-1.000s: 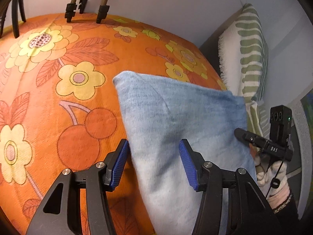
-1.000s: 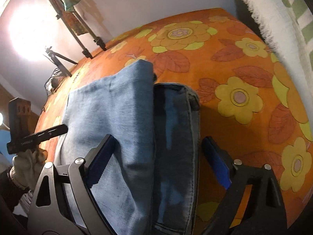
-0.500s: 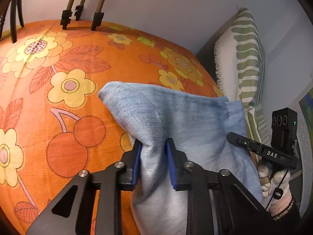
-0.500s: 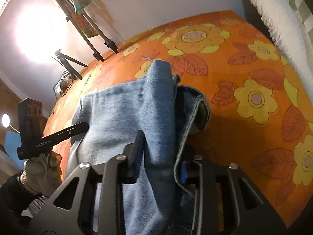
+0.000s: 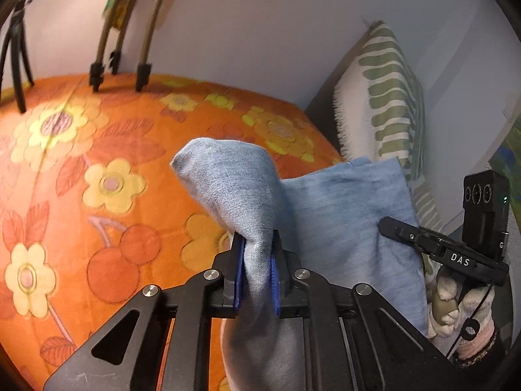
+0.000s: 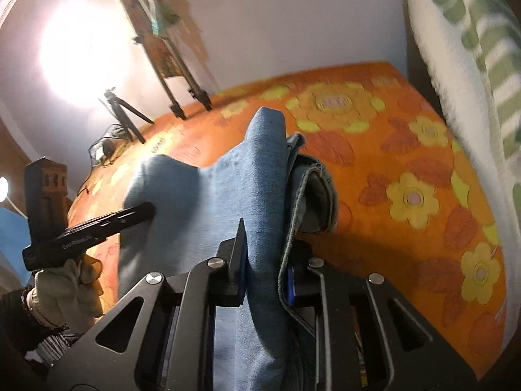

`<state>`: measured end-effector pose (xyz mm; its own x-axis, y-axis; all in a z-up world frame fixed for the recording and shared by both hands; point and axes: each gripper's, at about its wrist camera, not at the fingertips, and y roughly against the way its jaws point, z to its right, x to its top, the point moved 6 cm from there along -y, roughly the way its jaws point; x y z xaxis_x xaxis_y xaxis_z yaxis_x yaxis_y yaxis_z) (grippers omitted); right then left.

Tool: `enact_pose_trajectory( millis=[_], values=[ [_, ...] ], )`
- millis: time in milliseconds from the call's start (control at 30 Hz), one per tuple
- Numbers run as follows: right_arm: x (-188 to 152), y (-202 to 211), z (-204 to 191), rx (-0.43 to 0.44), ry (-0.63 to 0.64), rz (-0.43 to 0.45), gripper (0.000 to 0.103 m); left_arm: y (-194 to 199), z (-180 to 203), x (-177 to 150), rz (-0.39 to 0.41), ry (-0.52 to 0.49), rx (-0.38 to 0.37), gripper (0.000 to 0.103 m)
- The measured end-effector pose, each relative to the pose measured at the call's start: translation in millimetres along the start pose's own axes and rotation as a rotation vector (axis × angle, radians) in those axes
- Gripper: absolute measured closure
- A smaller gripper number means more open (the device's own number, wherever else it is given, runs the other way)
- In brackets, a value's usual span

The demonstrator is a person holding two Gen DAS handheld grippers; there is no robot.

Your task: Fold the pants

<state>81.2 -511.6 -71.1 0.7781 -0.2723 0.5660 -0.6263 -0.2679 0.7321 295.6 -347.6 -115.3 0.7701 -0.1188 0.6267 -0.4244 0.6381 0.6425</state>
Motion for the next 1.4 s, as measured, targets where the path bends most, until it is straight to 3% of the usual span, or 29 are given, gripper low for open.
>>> enact_pose_trajectory(
  millis=[133,300,333,400,500,533,600,667,733,767,800,933,1400],
  values=[
    [8.0,2.7,-14.3,-0.011,0.047,0.019,0.085,2.0,10.0,9.1,0.018,-0.049,0.003,0.091],
    [2.2,-19.7,12.8,-0.055,-0.013,-0.058,0.078,-5.0,-2.8,6.9,0.0,-0.024,0.013,0.091],
    [-0.9,-23.6,19.7,-0.074,-0.02,-0.07,0.068,-5.7,-5.2,5.7,-0.005,-0.019,0.013,0.091],
    [-7.0,-32.0,35.6,-0.112,-0.034,-0.095,0.059,-9.3,-9.9,4.7,-0.017,-0.005,0.011,0.091],
    [-12.0,-39.5,49.0,-0.098,-0.059,-0.114,0.041,-11.6,-11.1,3.4,-0.021,-0.011,0.015,0.091],
    [-12.9,-42.0,51.2,-0.09,-0.058,-0.126,0.03,-11.7,-11.5,2.6,-0.022,-0.012,0.016,0.091],
    [-17.4,-48.9,57.4,-0.077,-0.064,-0.147,0.025,-13.4,-13.2,1.6,-0.028,-0.006,0.016,0.091],
    [-20.9,-55.5,62.7,-0.027,-0.108,-0.155,0.026,-15.0,-15.3,1.0,-0.033,0.001,0.016,0.091],
    [-22.2,-56.9,62.1,0.04,-0.142,-0.136,0.042,-17.5,-17.3,0.4,-0.037,0.007,0.018,0.091],
    [-22.6,-57.6,60.7,0.067,-0.152,-0.13,0.058,-18.8,-18.4,-0.5,-0.04,0.011,0.019,0.091],
    [-24.6,-59.7,58.5,0.114,-0.174,-0.143,0.059,-19.8,-19.6,-1.5,-0.043,0.018,0.02,0.091],
    [-22.7,-49.4,49.6,0.092,-0.163,-0.101,0.077,-15.5,-16.5,0.5,-0.031,0.023,0.016,0.092],
    [24.0,12.6,-1.7,0.002,-0.016,0.077,0.082,17.3,10.0,38.3,0.053,-0.068,0.005,0.092]
  ],
)
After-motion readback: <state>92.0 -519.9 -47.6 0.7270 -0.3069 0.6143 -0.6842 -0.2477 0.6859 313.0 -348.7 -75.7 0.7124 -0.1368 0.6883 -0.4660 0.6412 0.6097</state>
